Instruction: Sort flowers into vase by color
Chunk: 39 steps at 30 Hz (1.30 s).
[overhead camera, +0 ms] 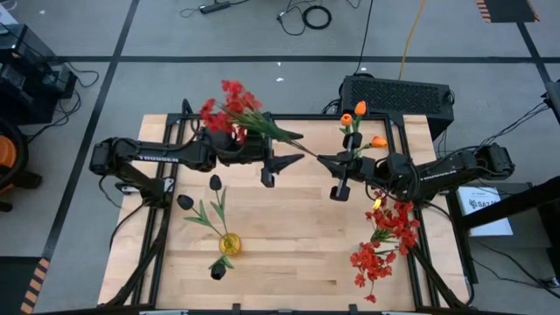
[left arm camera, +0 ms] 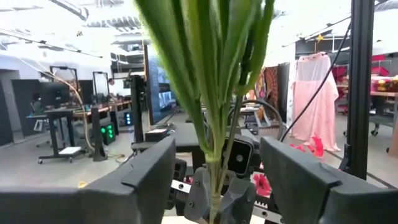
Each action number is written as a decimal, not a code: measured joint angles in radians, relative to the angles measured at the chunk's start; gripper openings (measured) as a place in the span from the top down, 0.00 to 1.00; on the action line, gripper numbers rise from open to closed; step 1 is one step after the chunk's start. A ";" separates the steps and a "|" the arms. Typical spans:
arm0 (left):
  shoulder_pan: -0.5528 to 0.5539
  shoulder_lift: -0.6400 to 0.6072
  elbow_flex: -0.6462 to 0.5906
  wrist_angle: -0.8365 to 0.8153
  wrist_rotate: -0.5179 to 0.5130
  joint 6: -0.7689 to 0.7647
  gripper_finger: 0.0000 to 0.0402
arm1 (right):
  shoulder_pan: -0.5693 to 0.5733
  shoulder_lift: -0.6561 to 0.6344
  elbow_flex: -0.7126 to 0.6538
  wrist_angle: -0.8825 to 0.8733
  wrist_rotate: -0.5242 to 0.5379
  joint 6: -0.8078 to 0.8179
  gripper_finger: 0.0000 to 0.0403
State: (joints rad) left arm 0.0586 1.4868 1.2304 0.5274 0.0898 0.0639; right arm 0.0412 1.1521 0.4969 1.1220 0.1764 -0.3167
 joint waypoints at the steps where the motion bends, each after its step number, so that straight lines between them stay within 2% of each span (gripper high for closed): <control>1: 0.000 0.000 0.000 0.000 0.000 0.000 0.42 | 0.000 0.000 0.000 0.004 0.000 -0.003 1.00; 5: 0.000 0.000 0.000 0.009 0.008 -0.002 0.56 | 0.000 0.000 0.000 0.019 0.003 -0.010 1.00; 12: 0.000 0.000 0.000 0.026 0.008 -0.003 0.89 | 0.000 0.000 0.000 0.022 0.004 -0.017 1.00; 14: 0.000 0.000 0.000 0.026 0.008 -0.004 0.96 | 0.000 0.000 0.000 0.020 0.004 -0.017 1.00; 19: 0.000 -0.004 0.000 0.023 0.008 -0.006 0.96 | 0.002 0.000 0.000 0.019 0.006 -0.015 0.94; 25: 0.000 -0.076 0.000 0.010 0.008 -0.005 0.99 | 0.006 -0.026 0.042 -0.028 0.059 0.028 0.67; 28: 0.000 -0.119 0.000 -0.018 0.008 -0.001 0.99 | 0.006 -0.048 0.118 -0.153 0.059 0.073 0.54; 31: 0.001 -0.160 0.002 -0.045 0.008 0.003 0.99 | 0.006 -0.049 0.217 -0.310 0.051 0.081 0.45; 34: 0.000 -0.186 0.002 -0.091 0.008 0.003 0.99 | 0.006 -0.048 0.309 -0.441 0.026 0.081 0.40; 39: -0.002 -0.213 0.002 -0.149 0.010 0.003 0.99 | 0.015 -0.067 0.419 -0.591 0.028 0.072 0.38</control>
State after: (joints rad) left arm 0.0569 1.2734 1.2320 0.3781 0.1002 0.0671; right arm 0.0566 1.0847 0.9158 0.5311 0.2041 -0.2447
